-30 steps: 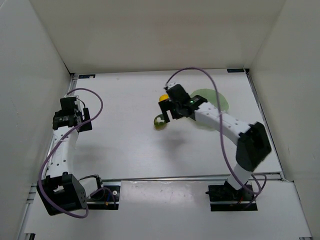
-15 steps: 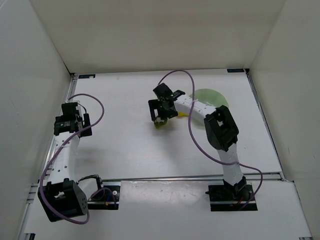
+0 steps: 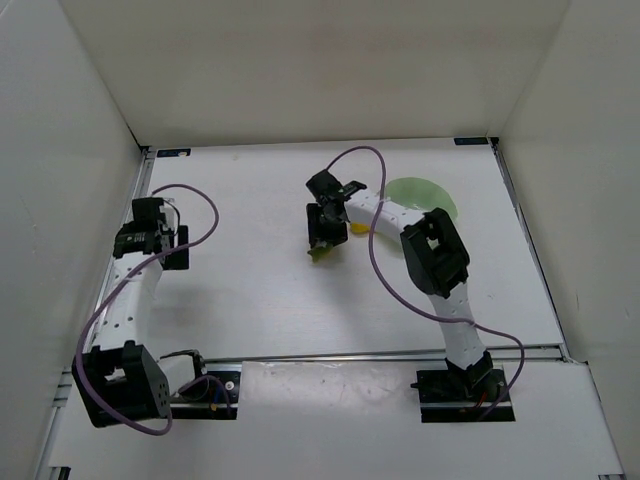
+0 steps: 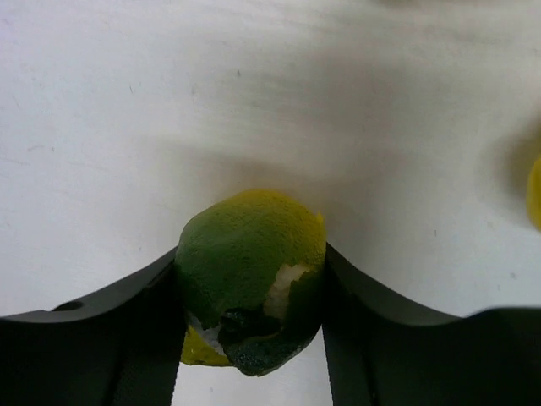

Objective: Place and organize the fake fruits in the fruit bowl

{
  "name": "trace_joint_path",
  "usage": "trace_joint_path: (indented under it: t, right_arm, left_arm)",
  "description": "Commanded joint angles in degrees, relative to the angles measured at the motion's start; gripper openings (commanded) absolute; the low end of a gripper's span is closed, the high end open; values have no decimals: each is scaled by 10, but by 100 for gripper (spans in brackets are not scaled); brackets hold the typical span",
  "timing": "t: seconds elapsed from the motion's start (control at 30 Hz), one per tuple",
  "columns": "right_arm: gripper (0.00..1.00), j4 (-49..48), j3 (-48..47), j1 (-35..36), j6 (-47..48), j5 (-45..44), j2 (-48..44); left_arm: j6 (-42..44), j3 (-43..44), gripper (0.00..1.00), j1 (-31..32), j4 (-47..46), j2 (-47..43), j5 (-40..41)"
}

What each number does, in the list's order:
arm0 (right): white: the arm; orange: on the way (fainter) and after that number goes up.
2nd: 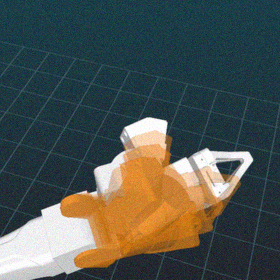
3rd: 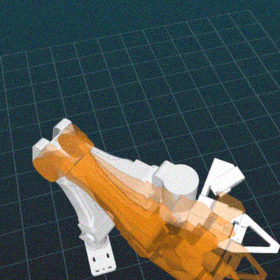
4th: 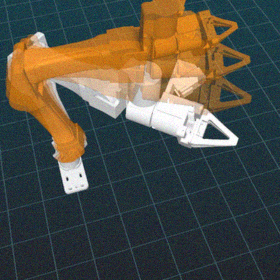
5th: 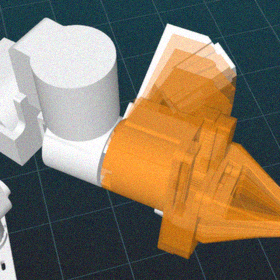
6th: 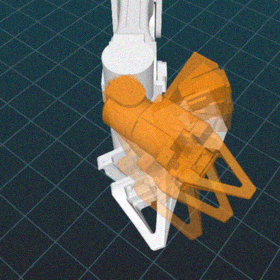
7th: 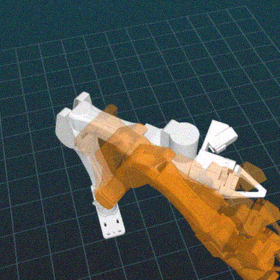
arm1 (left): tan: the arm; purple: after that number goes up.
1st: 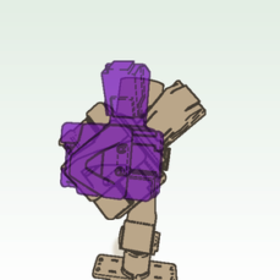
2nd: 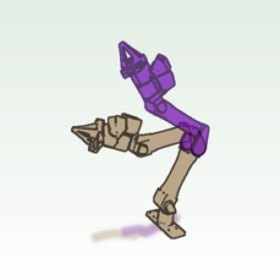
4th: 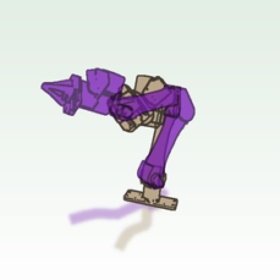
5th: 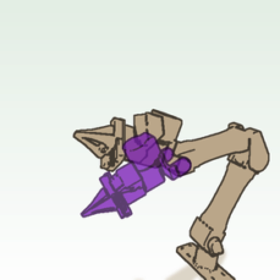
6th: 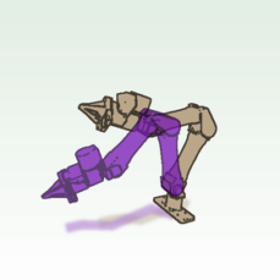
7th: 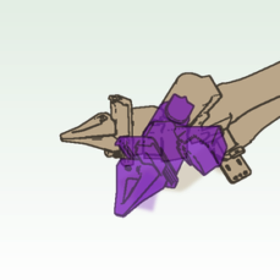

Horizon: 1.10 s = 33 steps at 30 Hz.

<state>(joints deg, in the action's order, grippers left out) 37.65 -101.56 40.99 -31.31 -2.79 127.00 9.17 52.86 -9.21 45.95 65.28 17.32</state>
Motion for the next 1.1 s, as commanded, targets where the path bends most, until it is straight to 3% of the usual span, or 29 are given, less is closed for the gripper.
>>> trace_joint_path:
  t: [0.0, 0.17, 0.2, 0.37, 0.47, 0.5, 0.6, 0.8, 1.07]
  right_arm:
    - [23, 15, 30, 3, 6, 5, -102]
    - [24, -7, 106, -46, -2, -79, -265]
    - [25, -7, 120, -61, -10, -95, -282]
    - [30, 18, 188, -189, -31, -144, -324]
    - [51, 18, 206, -255, -14, -100, -306]
    - [71, 18, 206, -268, -4, -77, -296]
    - [98, 23, 183, -299, 21, -28, -265]
    - [100, 29, 172, -333, 27, -28, -302]
    - [100, 41, 209, -396, 63, -50, -401]
  left_arm:
    - [48, 61, 99, 63, -9, 4, -37]
    - [91, 119, 99, 209, -3, 69, 3]
    - [97, 130, 99, 253, -3, 84, 15]
    - [120, 237, 99, 347, -9, 195, 55]
    - [135, 325, 99, 393, -14, 285, 61]
    - [142, 351, 99, 402, -14, 334, 61]
    - [164, 462, 99, 430, -14, 414, 61]
    - [260, 663, 99, 476, -14, 607, 40]
    - [373, 676, 99, 481, -14, 682, -77]
